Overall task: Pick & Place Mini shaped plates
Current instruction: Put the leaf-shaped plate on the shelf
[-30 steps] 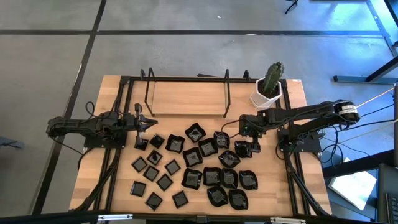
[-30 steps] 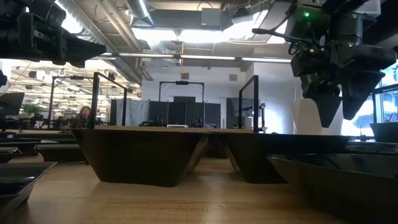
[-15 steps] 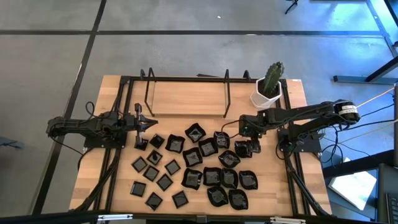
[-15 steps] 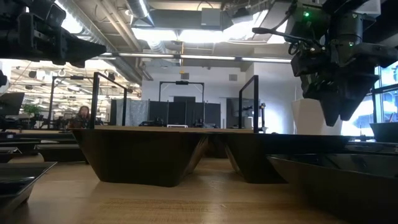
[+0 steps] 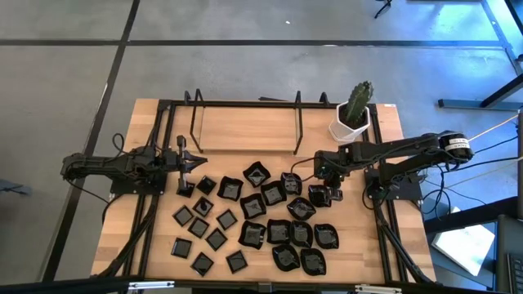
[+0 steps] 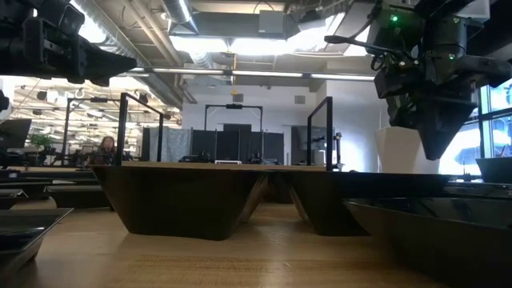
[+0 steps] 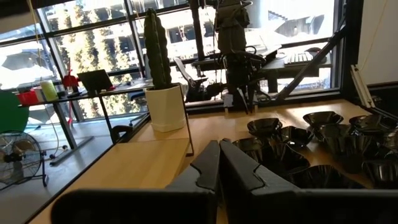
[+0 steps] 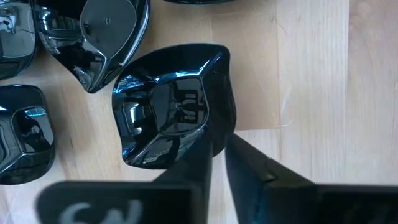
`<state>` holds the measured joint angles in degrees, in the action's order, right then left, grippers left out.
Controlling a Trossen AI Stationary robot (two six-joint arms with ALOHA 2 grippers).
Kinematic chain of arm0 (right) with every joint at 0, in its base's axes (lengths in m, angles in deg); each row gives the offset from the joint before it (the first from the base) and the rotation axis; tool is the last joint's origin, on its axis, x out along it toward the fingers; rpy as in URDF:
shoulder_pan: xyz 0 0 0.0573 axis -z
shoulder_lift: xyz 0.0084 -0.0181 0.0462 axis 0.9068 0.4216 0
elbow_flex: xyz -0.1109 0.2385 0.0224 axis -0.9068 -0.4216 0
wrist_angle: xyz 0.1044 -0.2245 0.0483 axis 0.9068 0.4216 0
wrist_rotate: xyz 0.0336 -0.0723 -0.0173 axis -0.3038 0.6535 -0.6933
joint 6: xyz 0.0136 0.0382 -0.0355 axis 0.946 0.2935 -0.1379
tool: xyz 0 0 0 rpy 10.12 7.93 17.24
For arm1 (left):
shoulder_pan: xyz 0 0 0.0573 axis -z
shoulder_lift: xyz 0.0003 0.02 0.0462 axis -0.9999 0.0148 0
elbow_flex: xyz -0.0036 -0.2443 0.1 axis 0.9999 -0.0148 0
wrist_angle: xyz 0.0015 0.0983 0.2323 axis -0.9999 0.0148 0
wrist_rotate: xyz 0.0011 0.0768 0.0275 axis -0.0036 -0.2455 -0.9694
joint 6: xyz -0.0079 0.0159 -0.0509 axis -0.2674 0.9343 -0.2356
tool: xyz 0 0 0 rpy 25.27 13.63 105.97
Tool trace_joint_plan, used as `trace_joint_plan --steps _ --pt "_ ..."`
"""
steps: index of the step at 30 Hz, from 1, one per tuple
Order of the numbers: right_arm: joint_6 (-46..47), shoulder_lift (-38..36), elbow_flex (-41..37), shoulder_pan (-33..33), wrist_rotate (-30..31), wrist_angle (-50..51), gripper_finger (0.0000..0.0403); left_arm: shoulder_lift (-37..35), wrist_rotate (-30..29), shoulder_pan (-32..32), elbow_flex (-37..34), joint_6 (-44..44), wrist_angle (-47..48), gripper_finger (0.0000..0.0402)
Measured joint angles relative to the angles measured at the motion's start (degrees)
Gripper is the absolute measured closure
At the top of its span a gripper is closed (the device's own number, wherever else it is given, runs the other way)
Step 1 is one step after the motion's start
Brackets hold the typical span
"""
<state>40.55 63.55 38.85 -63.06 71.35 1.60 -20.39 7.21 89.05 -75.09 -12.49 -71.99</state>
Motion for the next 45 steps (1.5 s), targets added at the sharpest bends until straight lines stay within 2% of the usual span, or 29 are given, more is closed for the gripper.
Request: trace_joint_plan --steps 3,5,19,22,27,33,38,45 --pt "0.0 0.0 0.0 0.0 0.0 0.0 0.0394 0.0 0.0 0.0 0.0 -0.3 0.0 0.0396" --pt "0.0 0.0 0.0 0.0 -0.1 0.0 0.0397 0.0 0.0 0.0 0.0 -0.4 0.0 0.0397" --pt "0.3 0.0 0.0 0.0 0.0 -0.4 0.0363 0.0 -0.3 0.0 0.0 -0.4 0.0 0.0391" --pt "0.3 0.0 -0.3 0.0 0.0 -3.9 0.0342 0.0 -0.3 0.0 0.0 -0.4 0.0 0.0394" --pt "-0.9 0.0 -2.7 0.0 0.0 -11.4 0.0277 0.0 -0.3 0.0 0.0 -0.4 0.0 0.0394" --pt "-1.0 0.0 -2.8 0.0 0.1 -10.4 0.0215 0.0 -0.3 0.0 0.0 -0.4 0.0 0.0389" --pt "-1.1 0.0 -2.8 0.0 0.1 -10.3 0.0198 0.0 -0.3 0.0 0.0 -0.4 0.0 0.0391" --pt "0.0 0.0 -2.8 0.0 0.0 -10.4 0.0196 0.0 0.1 0.0 0.0 -0.5 0.0 0.0391"
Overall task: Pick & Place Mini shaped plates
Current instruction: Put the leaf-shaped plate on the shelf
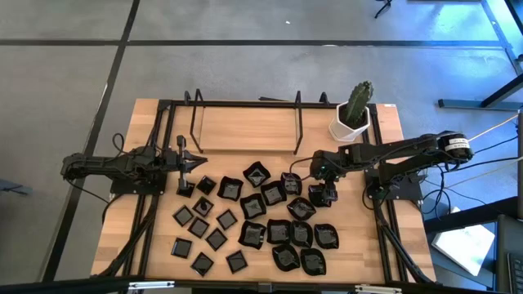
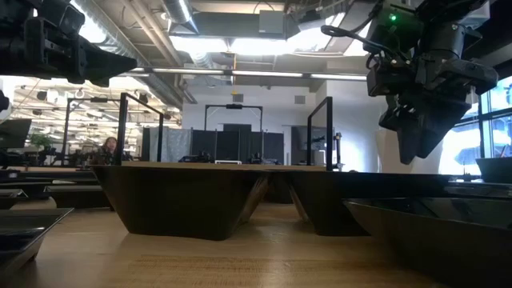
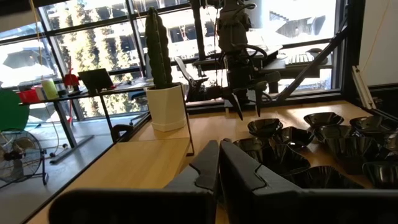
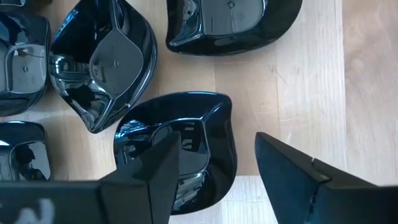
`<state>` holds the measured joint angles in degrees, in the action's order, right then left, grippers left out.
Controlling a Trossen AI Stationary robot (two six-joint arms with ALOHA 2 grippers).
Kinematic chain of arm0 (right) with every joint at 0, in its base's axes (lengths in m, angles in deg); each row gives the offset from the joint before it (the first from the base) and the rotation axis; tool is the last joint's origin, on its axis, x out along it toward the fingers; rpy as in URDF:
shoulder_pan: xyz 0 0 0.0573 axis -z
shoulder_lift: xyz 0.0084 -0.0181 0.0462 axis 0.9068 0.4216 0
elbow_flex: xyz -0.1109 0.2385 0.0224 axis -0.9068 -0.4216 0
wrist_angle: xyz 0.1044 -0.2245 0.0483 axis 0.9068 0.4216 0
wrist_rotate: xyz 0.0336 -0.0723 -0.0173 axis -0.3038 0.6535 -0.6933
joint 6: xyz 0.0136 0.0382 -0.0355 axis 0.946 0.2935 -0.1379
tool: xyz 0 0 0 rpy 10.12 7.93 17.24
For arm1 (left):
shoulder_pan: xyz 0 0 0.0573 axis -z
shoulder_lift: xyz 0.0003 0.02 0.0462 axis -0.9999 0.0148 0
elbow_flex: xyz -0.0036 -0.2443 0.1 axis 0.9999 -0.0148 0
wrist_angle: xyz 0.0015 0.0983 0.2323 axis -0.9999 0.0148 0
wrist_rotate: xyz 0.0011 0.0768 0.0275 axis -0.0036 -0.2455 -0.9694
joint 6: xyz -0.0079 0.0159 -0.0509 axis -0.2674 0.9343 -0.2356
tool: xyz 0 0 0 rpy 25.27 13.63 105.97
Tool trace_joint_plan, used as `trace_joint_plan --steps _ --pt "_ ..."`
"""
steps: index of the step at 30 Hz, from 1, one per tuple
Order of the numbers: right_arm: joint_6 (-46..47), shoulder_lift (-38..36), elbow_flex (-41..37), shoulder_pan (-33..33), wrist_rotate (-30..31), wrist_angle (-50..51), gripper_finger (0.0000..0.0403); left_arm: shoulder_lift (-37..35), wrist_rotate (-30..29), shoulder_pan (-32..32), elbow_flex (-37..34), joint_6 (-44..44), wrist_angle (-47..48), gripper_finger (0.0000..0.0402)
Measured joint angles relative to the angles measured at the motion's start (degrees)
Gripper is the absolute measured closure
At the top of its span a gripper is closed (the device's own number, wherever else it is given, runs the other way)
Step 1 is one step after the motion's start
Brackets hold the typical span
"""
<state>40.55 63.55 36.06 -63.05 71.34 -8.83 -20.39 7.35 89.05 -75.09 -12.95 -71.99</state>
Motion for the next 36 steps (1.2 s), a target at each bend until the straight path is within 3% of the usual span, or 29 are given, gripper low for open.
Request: trace_joint_plan --steps 36 --pt "0.7 0.0 0.0 0.0 0.0 0.0 0.0196 0.0 0.5 0.0 0.0 -1.5 -0.4 0.0391"
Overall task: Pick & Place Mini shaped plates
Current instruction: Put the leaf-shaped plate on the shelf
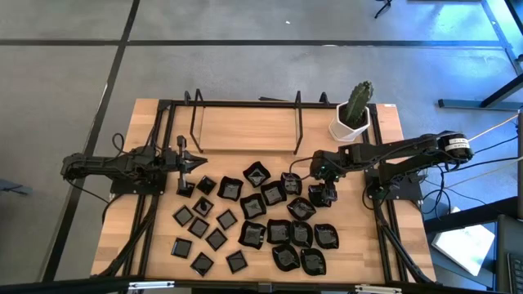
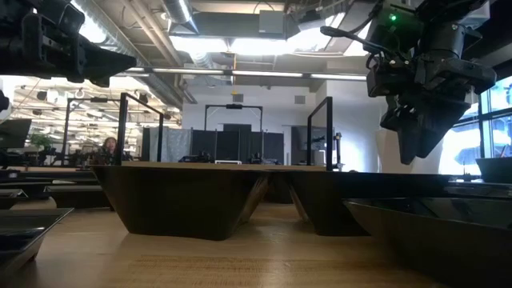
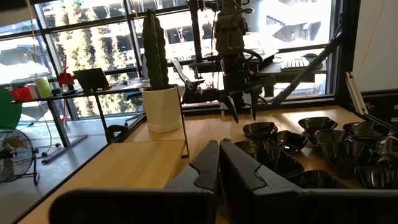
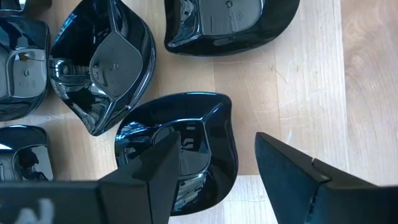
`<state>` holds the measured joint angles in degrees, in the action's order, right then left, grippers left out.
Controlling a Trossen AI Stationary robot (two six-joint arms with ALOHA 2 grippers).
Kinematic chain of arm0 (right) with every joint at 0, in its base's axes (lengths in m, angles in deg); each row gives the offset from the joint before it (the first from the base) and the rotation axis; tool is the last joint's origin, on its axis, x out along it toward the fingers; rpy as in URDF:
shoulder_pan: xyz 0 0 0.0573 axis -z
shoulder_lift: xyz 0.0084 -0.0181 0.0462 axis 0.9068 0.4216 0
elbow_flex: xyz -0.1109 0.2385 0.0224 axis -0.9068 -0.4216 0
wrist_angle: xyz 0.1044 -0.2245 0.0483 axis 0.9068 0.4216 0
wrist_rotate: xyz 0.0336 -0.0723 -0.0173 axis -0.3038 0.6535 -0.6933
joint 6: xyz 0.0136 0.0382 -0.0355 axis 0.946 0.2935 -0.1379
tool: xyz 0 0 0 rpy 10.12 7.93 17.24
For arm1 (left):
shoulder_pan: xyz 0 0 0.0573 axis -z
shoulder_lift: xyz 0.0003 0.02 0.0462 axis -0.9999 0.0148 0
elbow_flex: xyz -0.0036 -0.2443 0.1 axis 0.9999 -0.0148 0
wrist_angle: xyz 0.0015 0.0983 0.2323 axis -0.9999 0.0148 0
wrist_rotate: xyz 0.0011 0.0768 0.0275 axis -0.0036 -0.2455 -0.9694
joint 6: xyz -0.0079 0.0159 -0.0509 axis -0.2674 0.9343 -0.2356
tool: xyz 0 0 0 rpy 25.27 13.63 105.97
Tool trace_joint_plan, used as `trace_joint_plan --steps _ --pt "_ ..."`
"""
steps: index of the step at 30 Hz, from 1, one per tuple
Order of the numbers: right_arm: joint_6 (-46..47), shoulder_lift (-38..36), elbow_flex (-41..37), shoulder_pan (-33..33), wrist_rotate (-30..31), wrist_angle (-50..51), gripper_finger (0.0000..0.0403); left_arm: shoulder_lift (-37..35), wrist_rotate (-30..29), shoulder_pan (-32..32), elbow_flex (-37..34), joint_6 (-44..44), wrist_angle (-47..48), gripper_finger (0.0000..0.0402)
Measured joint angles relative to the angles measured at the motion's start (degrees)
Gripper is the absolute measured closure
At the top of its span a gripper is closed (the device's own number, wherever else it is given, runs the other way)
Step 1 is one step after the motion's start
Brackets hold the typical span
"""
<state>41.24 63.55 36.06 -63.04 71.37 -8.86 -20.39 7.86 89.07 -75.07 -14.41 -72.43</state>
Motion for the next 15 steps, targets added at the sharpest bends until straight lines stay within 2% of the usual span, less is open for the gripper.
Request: trace_joint_plan --steps 15 --pt "0.0 0.0 0.0 0.0 0.0 0.0 0.0196 0.0 -1.0 0.0 0.0 0.0 0.0 0.0390"
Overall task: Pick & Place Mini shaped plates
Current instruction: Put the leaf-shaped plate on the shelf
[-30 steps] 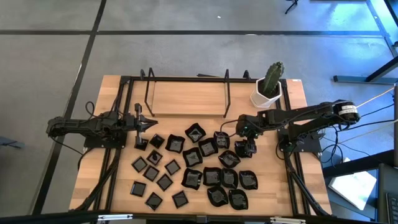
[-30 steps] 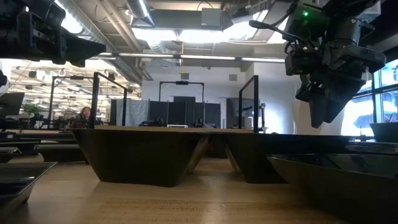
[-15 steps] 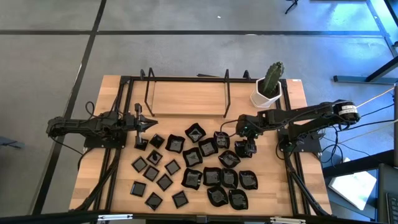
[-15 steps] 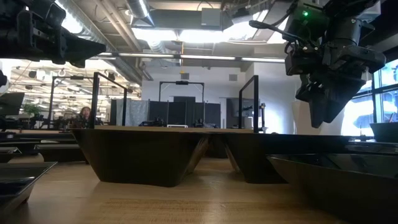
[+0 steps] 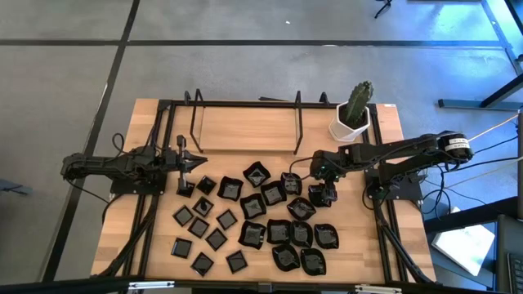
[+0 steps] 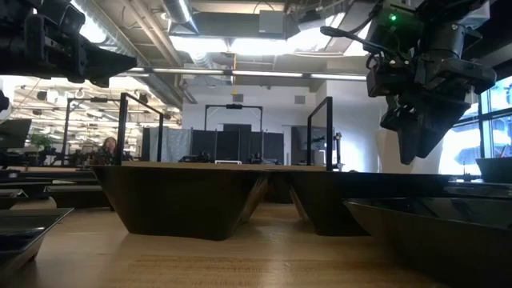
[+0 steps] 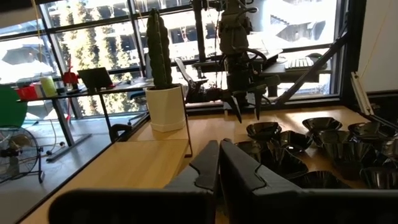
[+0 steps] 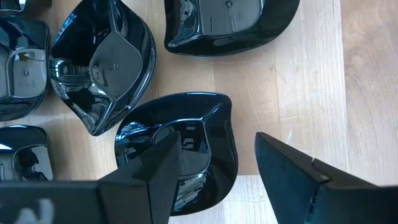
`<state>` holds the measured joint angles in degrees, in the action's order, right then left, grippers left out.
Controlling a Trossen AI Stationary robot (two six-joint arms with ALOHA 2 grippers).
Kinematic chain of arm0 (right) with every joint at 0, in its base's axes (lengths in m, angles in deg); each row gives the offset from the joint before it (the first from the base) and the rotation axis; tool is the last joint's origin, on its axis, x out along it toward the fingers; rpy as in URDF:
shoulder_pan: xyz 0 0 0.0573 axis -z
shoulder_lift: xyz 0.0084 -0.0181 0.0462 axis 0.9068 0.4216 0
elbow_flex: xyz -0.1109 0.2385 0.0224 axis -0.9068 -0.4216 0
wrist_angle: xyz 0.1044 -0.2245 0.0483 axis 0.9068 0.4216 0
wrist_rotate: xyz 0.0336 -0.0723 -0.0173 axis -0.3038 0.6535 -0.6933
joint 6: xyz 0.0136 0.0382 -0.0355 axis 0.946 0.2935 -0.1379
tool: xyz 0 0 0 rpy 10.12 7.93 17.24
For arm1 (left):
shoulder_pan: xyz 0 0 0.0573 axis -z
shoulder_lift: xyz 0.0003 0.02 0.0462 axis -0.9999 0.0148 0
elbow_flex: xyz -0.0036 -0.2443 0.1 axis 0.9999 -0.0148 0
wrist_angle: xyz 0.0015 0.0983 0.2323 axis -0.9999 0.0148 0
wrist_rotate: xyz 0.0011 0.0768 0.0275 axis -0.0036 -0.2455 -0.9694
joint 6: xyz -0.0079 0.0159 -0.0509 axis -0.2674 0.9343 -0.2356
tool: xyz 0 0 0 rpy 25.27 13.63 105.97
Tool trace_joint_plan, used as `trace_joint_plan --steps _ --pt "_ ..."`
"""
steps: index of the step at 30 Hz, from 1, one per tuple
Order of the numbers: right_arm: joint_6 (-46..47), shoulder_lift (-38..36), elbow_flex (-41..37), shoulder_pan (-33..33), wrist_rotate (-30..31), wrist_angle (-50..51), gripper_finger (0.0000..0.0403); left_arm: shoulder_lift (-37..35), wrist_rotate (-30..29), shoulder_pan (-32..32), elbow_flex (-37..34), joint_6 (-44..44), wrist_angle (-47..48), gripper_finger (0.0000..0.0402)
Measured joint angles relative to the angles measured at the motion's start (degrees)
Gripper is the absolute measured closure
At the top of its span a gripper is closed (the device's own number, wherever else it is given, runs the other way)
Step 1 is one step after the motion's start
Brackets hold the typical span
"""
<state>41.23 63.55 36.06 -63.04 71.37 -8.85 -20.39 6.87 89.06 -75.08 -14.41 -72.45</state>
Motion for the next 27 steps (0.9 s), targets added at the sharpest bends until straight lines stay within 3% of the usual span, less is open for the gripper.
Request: trace_joint_plan --steps 27 --pt "0.0 0.0 0.0 0.0 0.0 0.0 0.0196 0.0 0.0 0.0 0.0 0.0 0.0 0.0393"
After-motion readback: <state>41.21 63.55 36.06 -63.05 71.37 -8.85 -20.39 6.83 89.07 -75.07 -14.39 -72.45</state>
